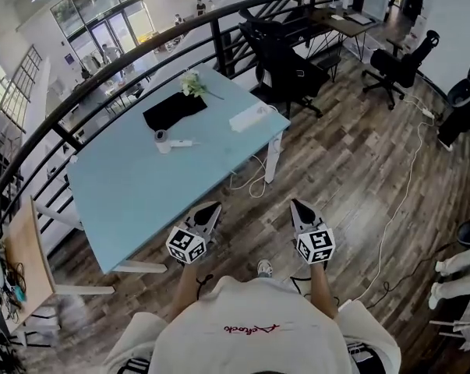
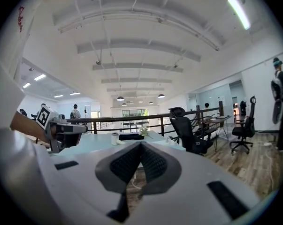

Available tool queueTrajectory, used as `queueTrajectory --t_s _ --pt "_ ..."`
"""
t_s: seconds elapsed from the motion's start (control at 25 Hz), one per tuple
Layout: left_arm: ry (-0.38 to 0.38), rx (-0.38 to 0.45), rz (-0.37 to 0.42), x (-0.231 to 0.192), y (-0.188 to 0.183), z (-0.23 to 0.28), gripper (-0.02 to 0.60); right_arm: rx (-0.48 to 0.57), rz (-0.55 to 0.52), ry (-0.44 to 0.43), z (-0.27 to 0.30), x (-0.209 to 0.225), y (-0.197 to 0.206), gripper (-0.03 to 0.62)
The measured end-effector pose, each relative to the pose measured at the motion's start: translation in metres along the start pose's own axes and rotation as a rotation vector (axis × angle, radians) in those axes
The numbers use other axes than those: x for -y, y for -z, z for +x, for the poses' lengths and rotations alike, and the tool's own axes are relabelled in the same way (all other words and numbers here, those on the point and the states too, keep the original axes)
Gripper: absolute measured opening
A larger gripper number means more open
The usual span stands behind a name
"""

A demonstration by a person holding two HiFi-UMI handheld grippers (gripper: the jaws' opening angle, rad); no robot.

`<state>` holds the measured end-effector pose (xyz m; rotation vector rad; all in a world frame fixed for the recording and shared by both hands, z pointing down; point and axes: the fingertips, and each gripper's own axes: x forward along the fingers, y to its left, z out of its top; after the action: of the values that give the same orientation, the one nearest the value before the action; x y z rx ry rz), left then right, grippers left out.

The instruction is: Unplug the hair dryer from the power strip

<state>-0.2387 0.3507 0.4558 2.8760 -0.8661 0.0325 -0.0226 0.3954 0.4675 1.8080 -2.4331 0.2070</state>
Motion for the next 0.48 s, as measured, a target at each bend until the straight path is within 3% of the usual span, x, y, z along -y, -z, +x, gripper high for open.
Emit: queueTrajectory --t_s 0.48 --pt "-0.052 -0.022 -0.006 -0.024 0.008 0.089 0.008 -0.029 0.008 -0.03 0.044 0.081 0.007 0.017"
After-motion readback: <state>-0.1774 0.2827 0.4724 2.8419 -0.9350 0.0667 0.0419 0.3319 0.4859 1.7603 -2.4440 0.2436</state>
